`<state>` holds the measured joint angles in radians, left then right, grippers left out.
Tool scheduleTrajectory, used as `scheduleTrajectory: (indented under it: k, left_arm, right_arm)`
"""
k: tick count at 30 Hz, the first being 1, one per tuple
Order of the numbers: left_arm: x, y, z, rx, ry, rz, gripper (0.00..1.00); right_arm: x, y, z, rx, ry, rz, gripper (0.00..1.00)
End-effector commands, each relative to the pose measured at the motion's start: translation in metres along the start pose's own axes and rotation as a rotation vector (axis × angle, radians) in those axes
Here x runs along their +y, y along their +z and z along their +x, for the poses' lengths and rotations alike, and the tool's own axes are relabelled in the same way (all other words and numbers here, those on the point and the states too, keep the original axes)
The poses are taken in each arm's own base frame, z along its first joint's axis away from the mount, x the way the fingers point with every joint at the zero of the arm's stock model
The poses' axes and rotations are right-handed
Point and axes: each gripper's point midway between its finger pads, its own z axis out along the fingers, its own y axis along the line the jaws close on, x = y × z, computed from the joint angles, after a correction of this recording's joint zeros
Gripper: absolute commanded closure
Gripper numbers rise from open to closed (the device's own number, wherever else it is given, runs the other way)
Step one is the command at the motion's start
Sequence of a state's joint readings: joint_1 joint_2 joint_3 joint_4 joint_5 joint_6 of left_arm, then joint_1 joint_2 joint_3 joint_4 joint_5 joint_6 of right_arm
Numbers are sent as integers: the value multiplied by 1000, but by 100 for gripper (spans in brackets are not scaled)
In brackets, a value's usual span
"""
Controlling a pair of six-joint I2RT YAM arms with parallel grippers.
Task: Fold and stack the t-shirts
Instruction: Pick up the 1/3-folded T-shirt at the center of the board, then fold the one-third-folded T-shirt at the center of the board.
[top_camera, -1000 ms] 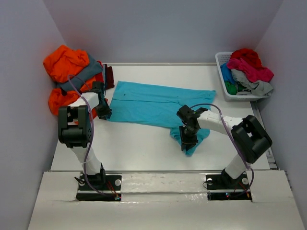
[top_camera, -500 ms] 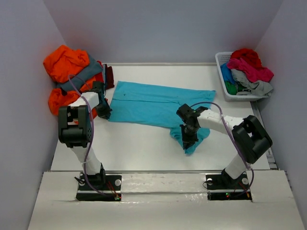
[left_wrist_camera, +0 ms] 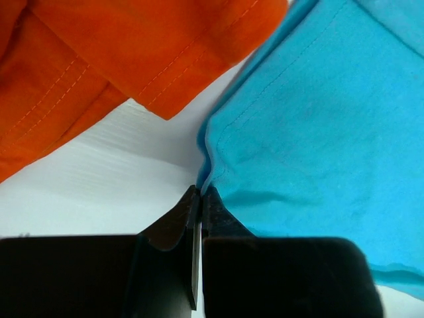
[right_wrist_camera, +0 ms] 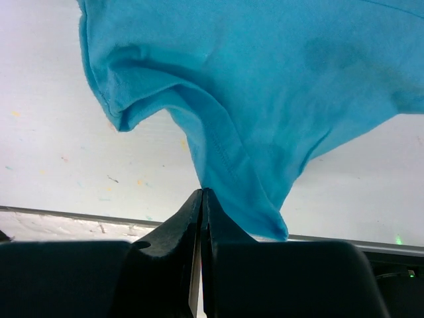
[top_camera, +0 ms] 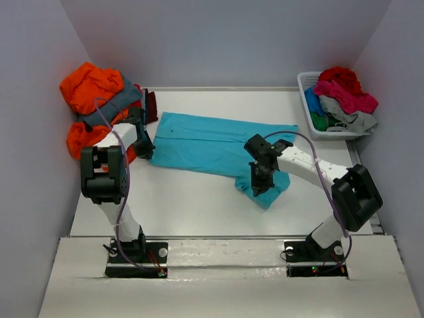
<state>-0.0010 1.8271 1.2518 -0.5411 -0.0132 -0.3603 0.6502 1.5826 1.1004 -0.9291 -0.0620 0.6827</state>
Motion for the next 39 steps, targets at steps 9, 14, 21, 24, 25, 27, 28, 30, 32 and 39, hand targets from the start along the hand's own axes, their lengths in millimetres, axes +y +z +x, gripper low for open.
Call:
scheduleTrajectory:
  k: [9, 14, 21, 24, 25, 27, 28, 30, 32, 39]
  left_arm:
    - [-20, -20, -29, -70, 34, 27, 94]
    - [-21, -21, -33, -75, 35, 27, 94]
    - [-23, -19, -39, -82, 38, 25, 94]
    - [-25, -20, -44, -88, 43, 24, 94]
    - [-26, -20, -48, -90, 43, 23, 94]
    - [-31, -21, -50, -95, 53, 28, 94]
    - [-33, -22, -54, -101, 52, 30, 94]
    - [-36, -22, -62, -109, 51, 29, 94]
    - [-39, -21, -67, -116, 51, 34, 94]
    - [-53, -9, -73, -98, 71, 37, 94]
  right_arm:
    - [3, -29, -20, -102, 10, 31, 93]
    - [4, -32, -24, -116, 13, 34, 93]
    - [6, -42, -44, -172, 25, 82, 93]
    - [8, -54, -59, -217, 18, 106, 93]
    - [5, -54, -62, -214, 24, 124, 93]
    - [7, -63, -74, -244, 29, 118, 93]
    - [6, -64, -80, -249, 40, 119, 93]
    - [6, -72, -91, -278, 44, 122, 93]
    - [4, -71, -98, -275, 51, 135, 93]
    - [-6, -79, -134, -309, 88, 152, 93]
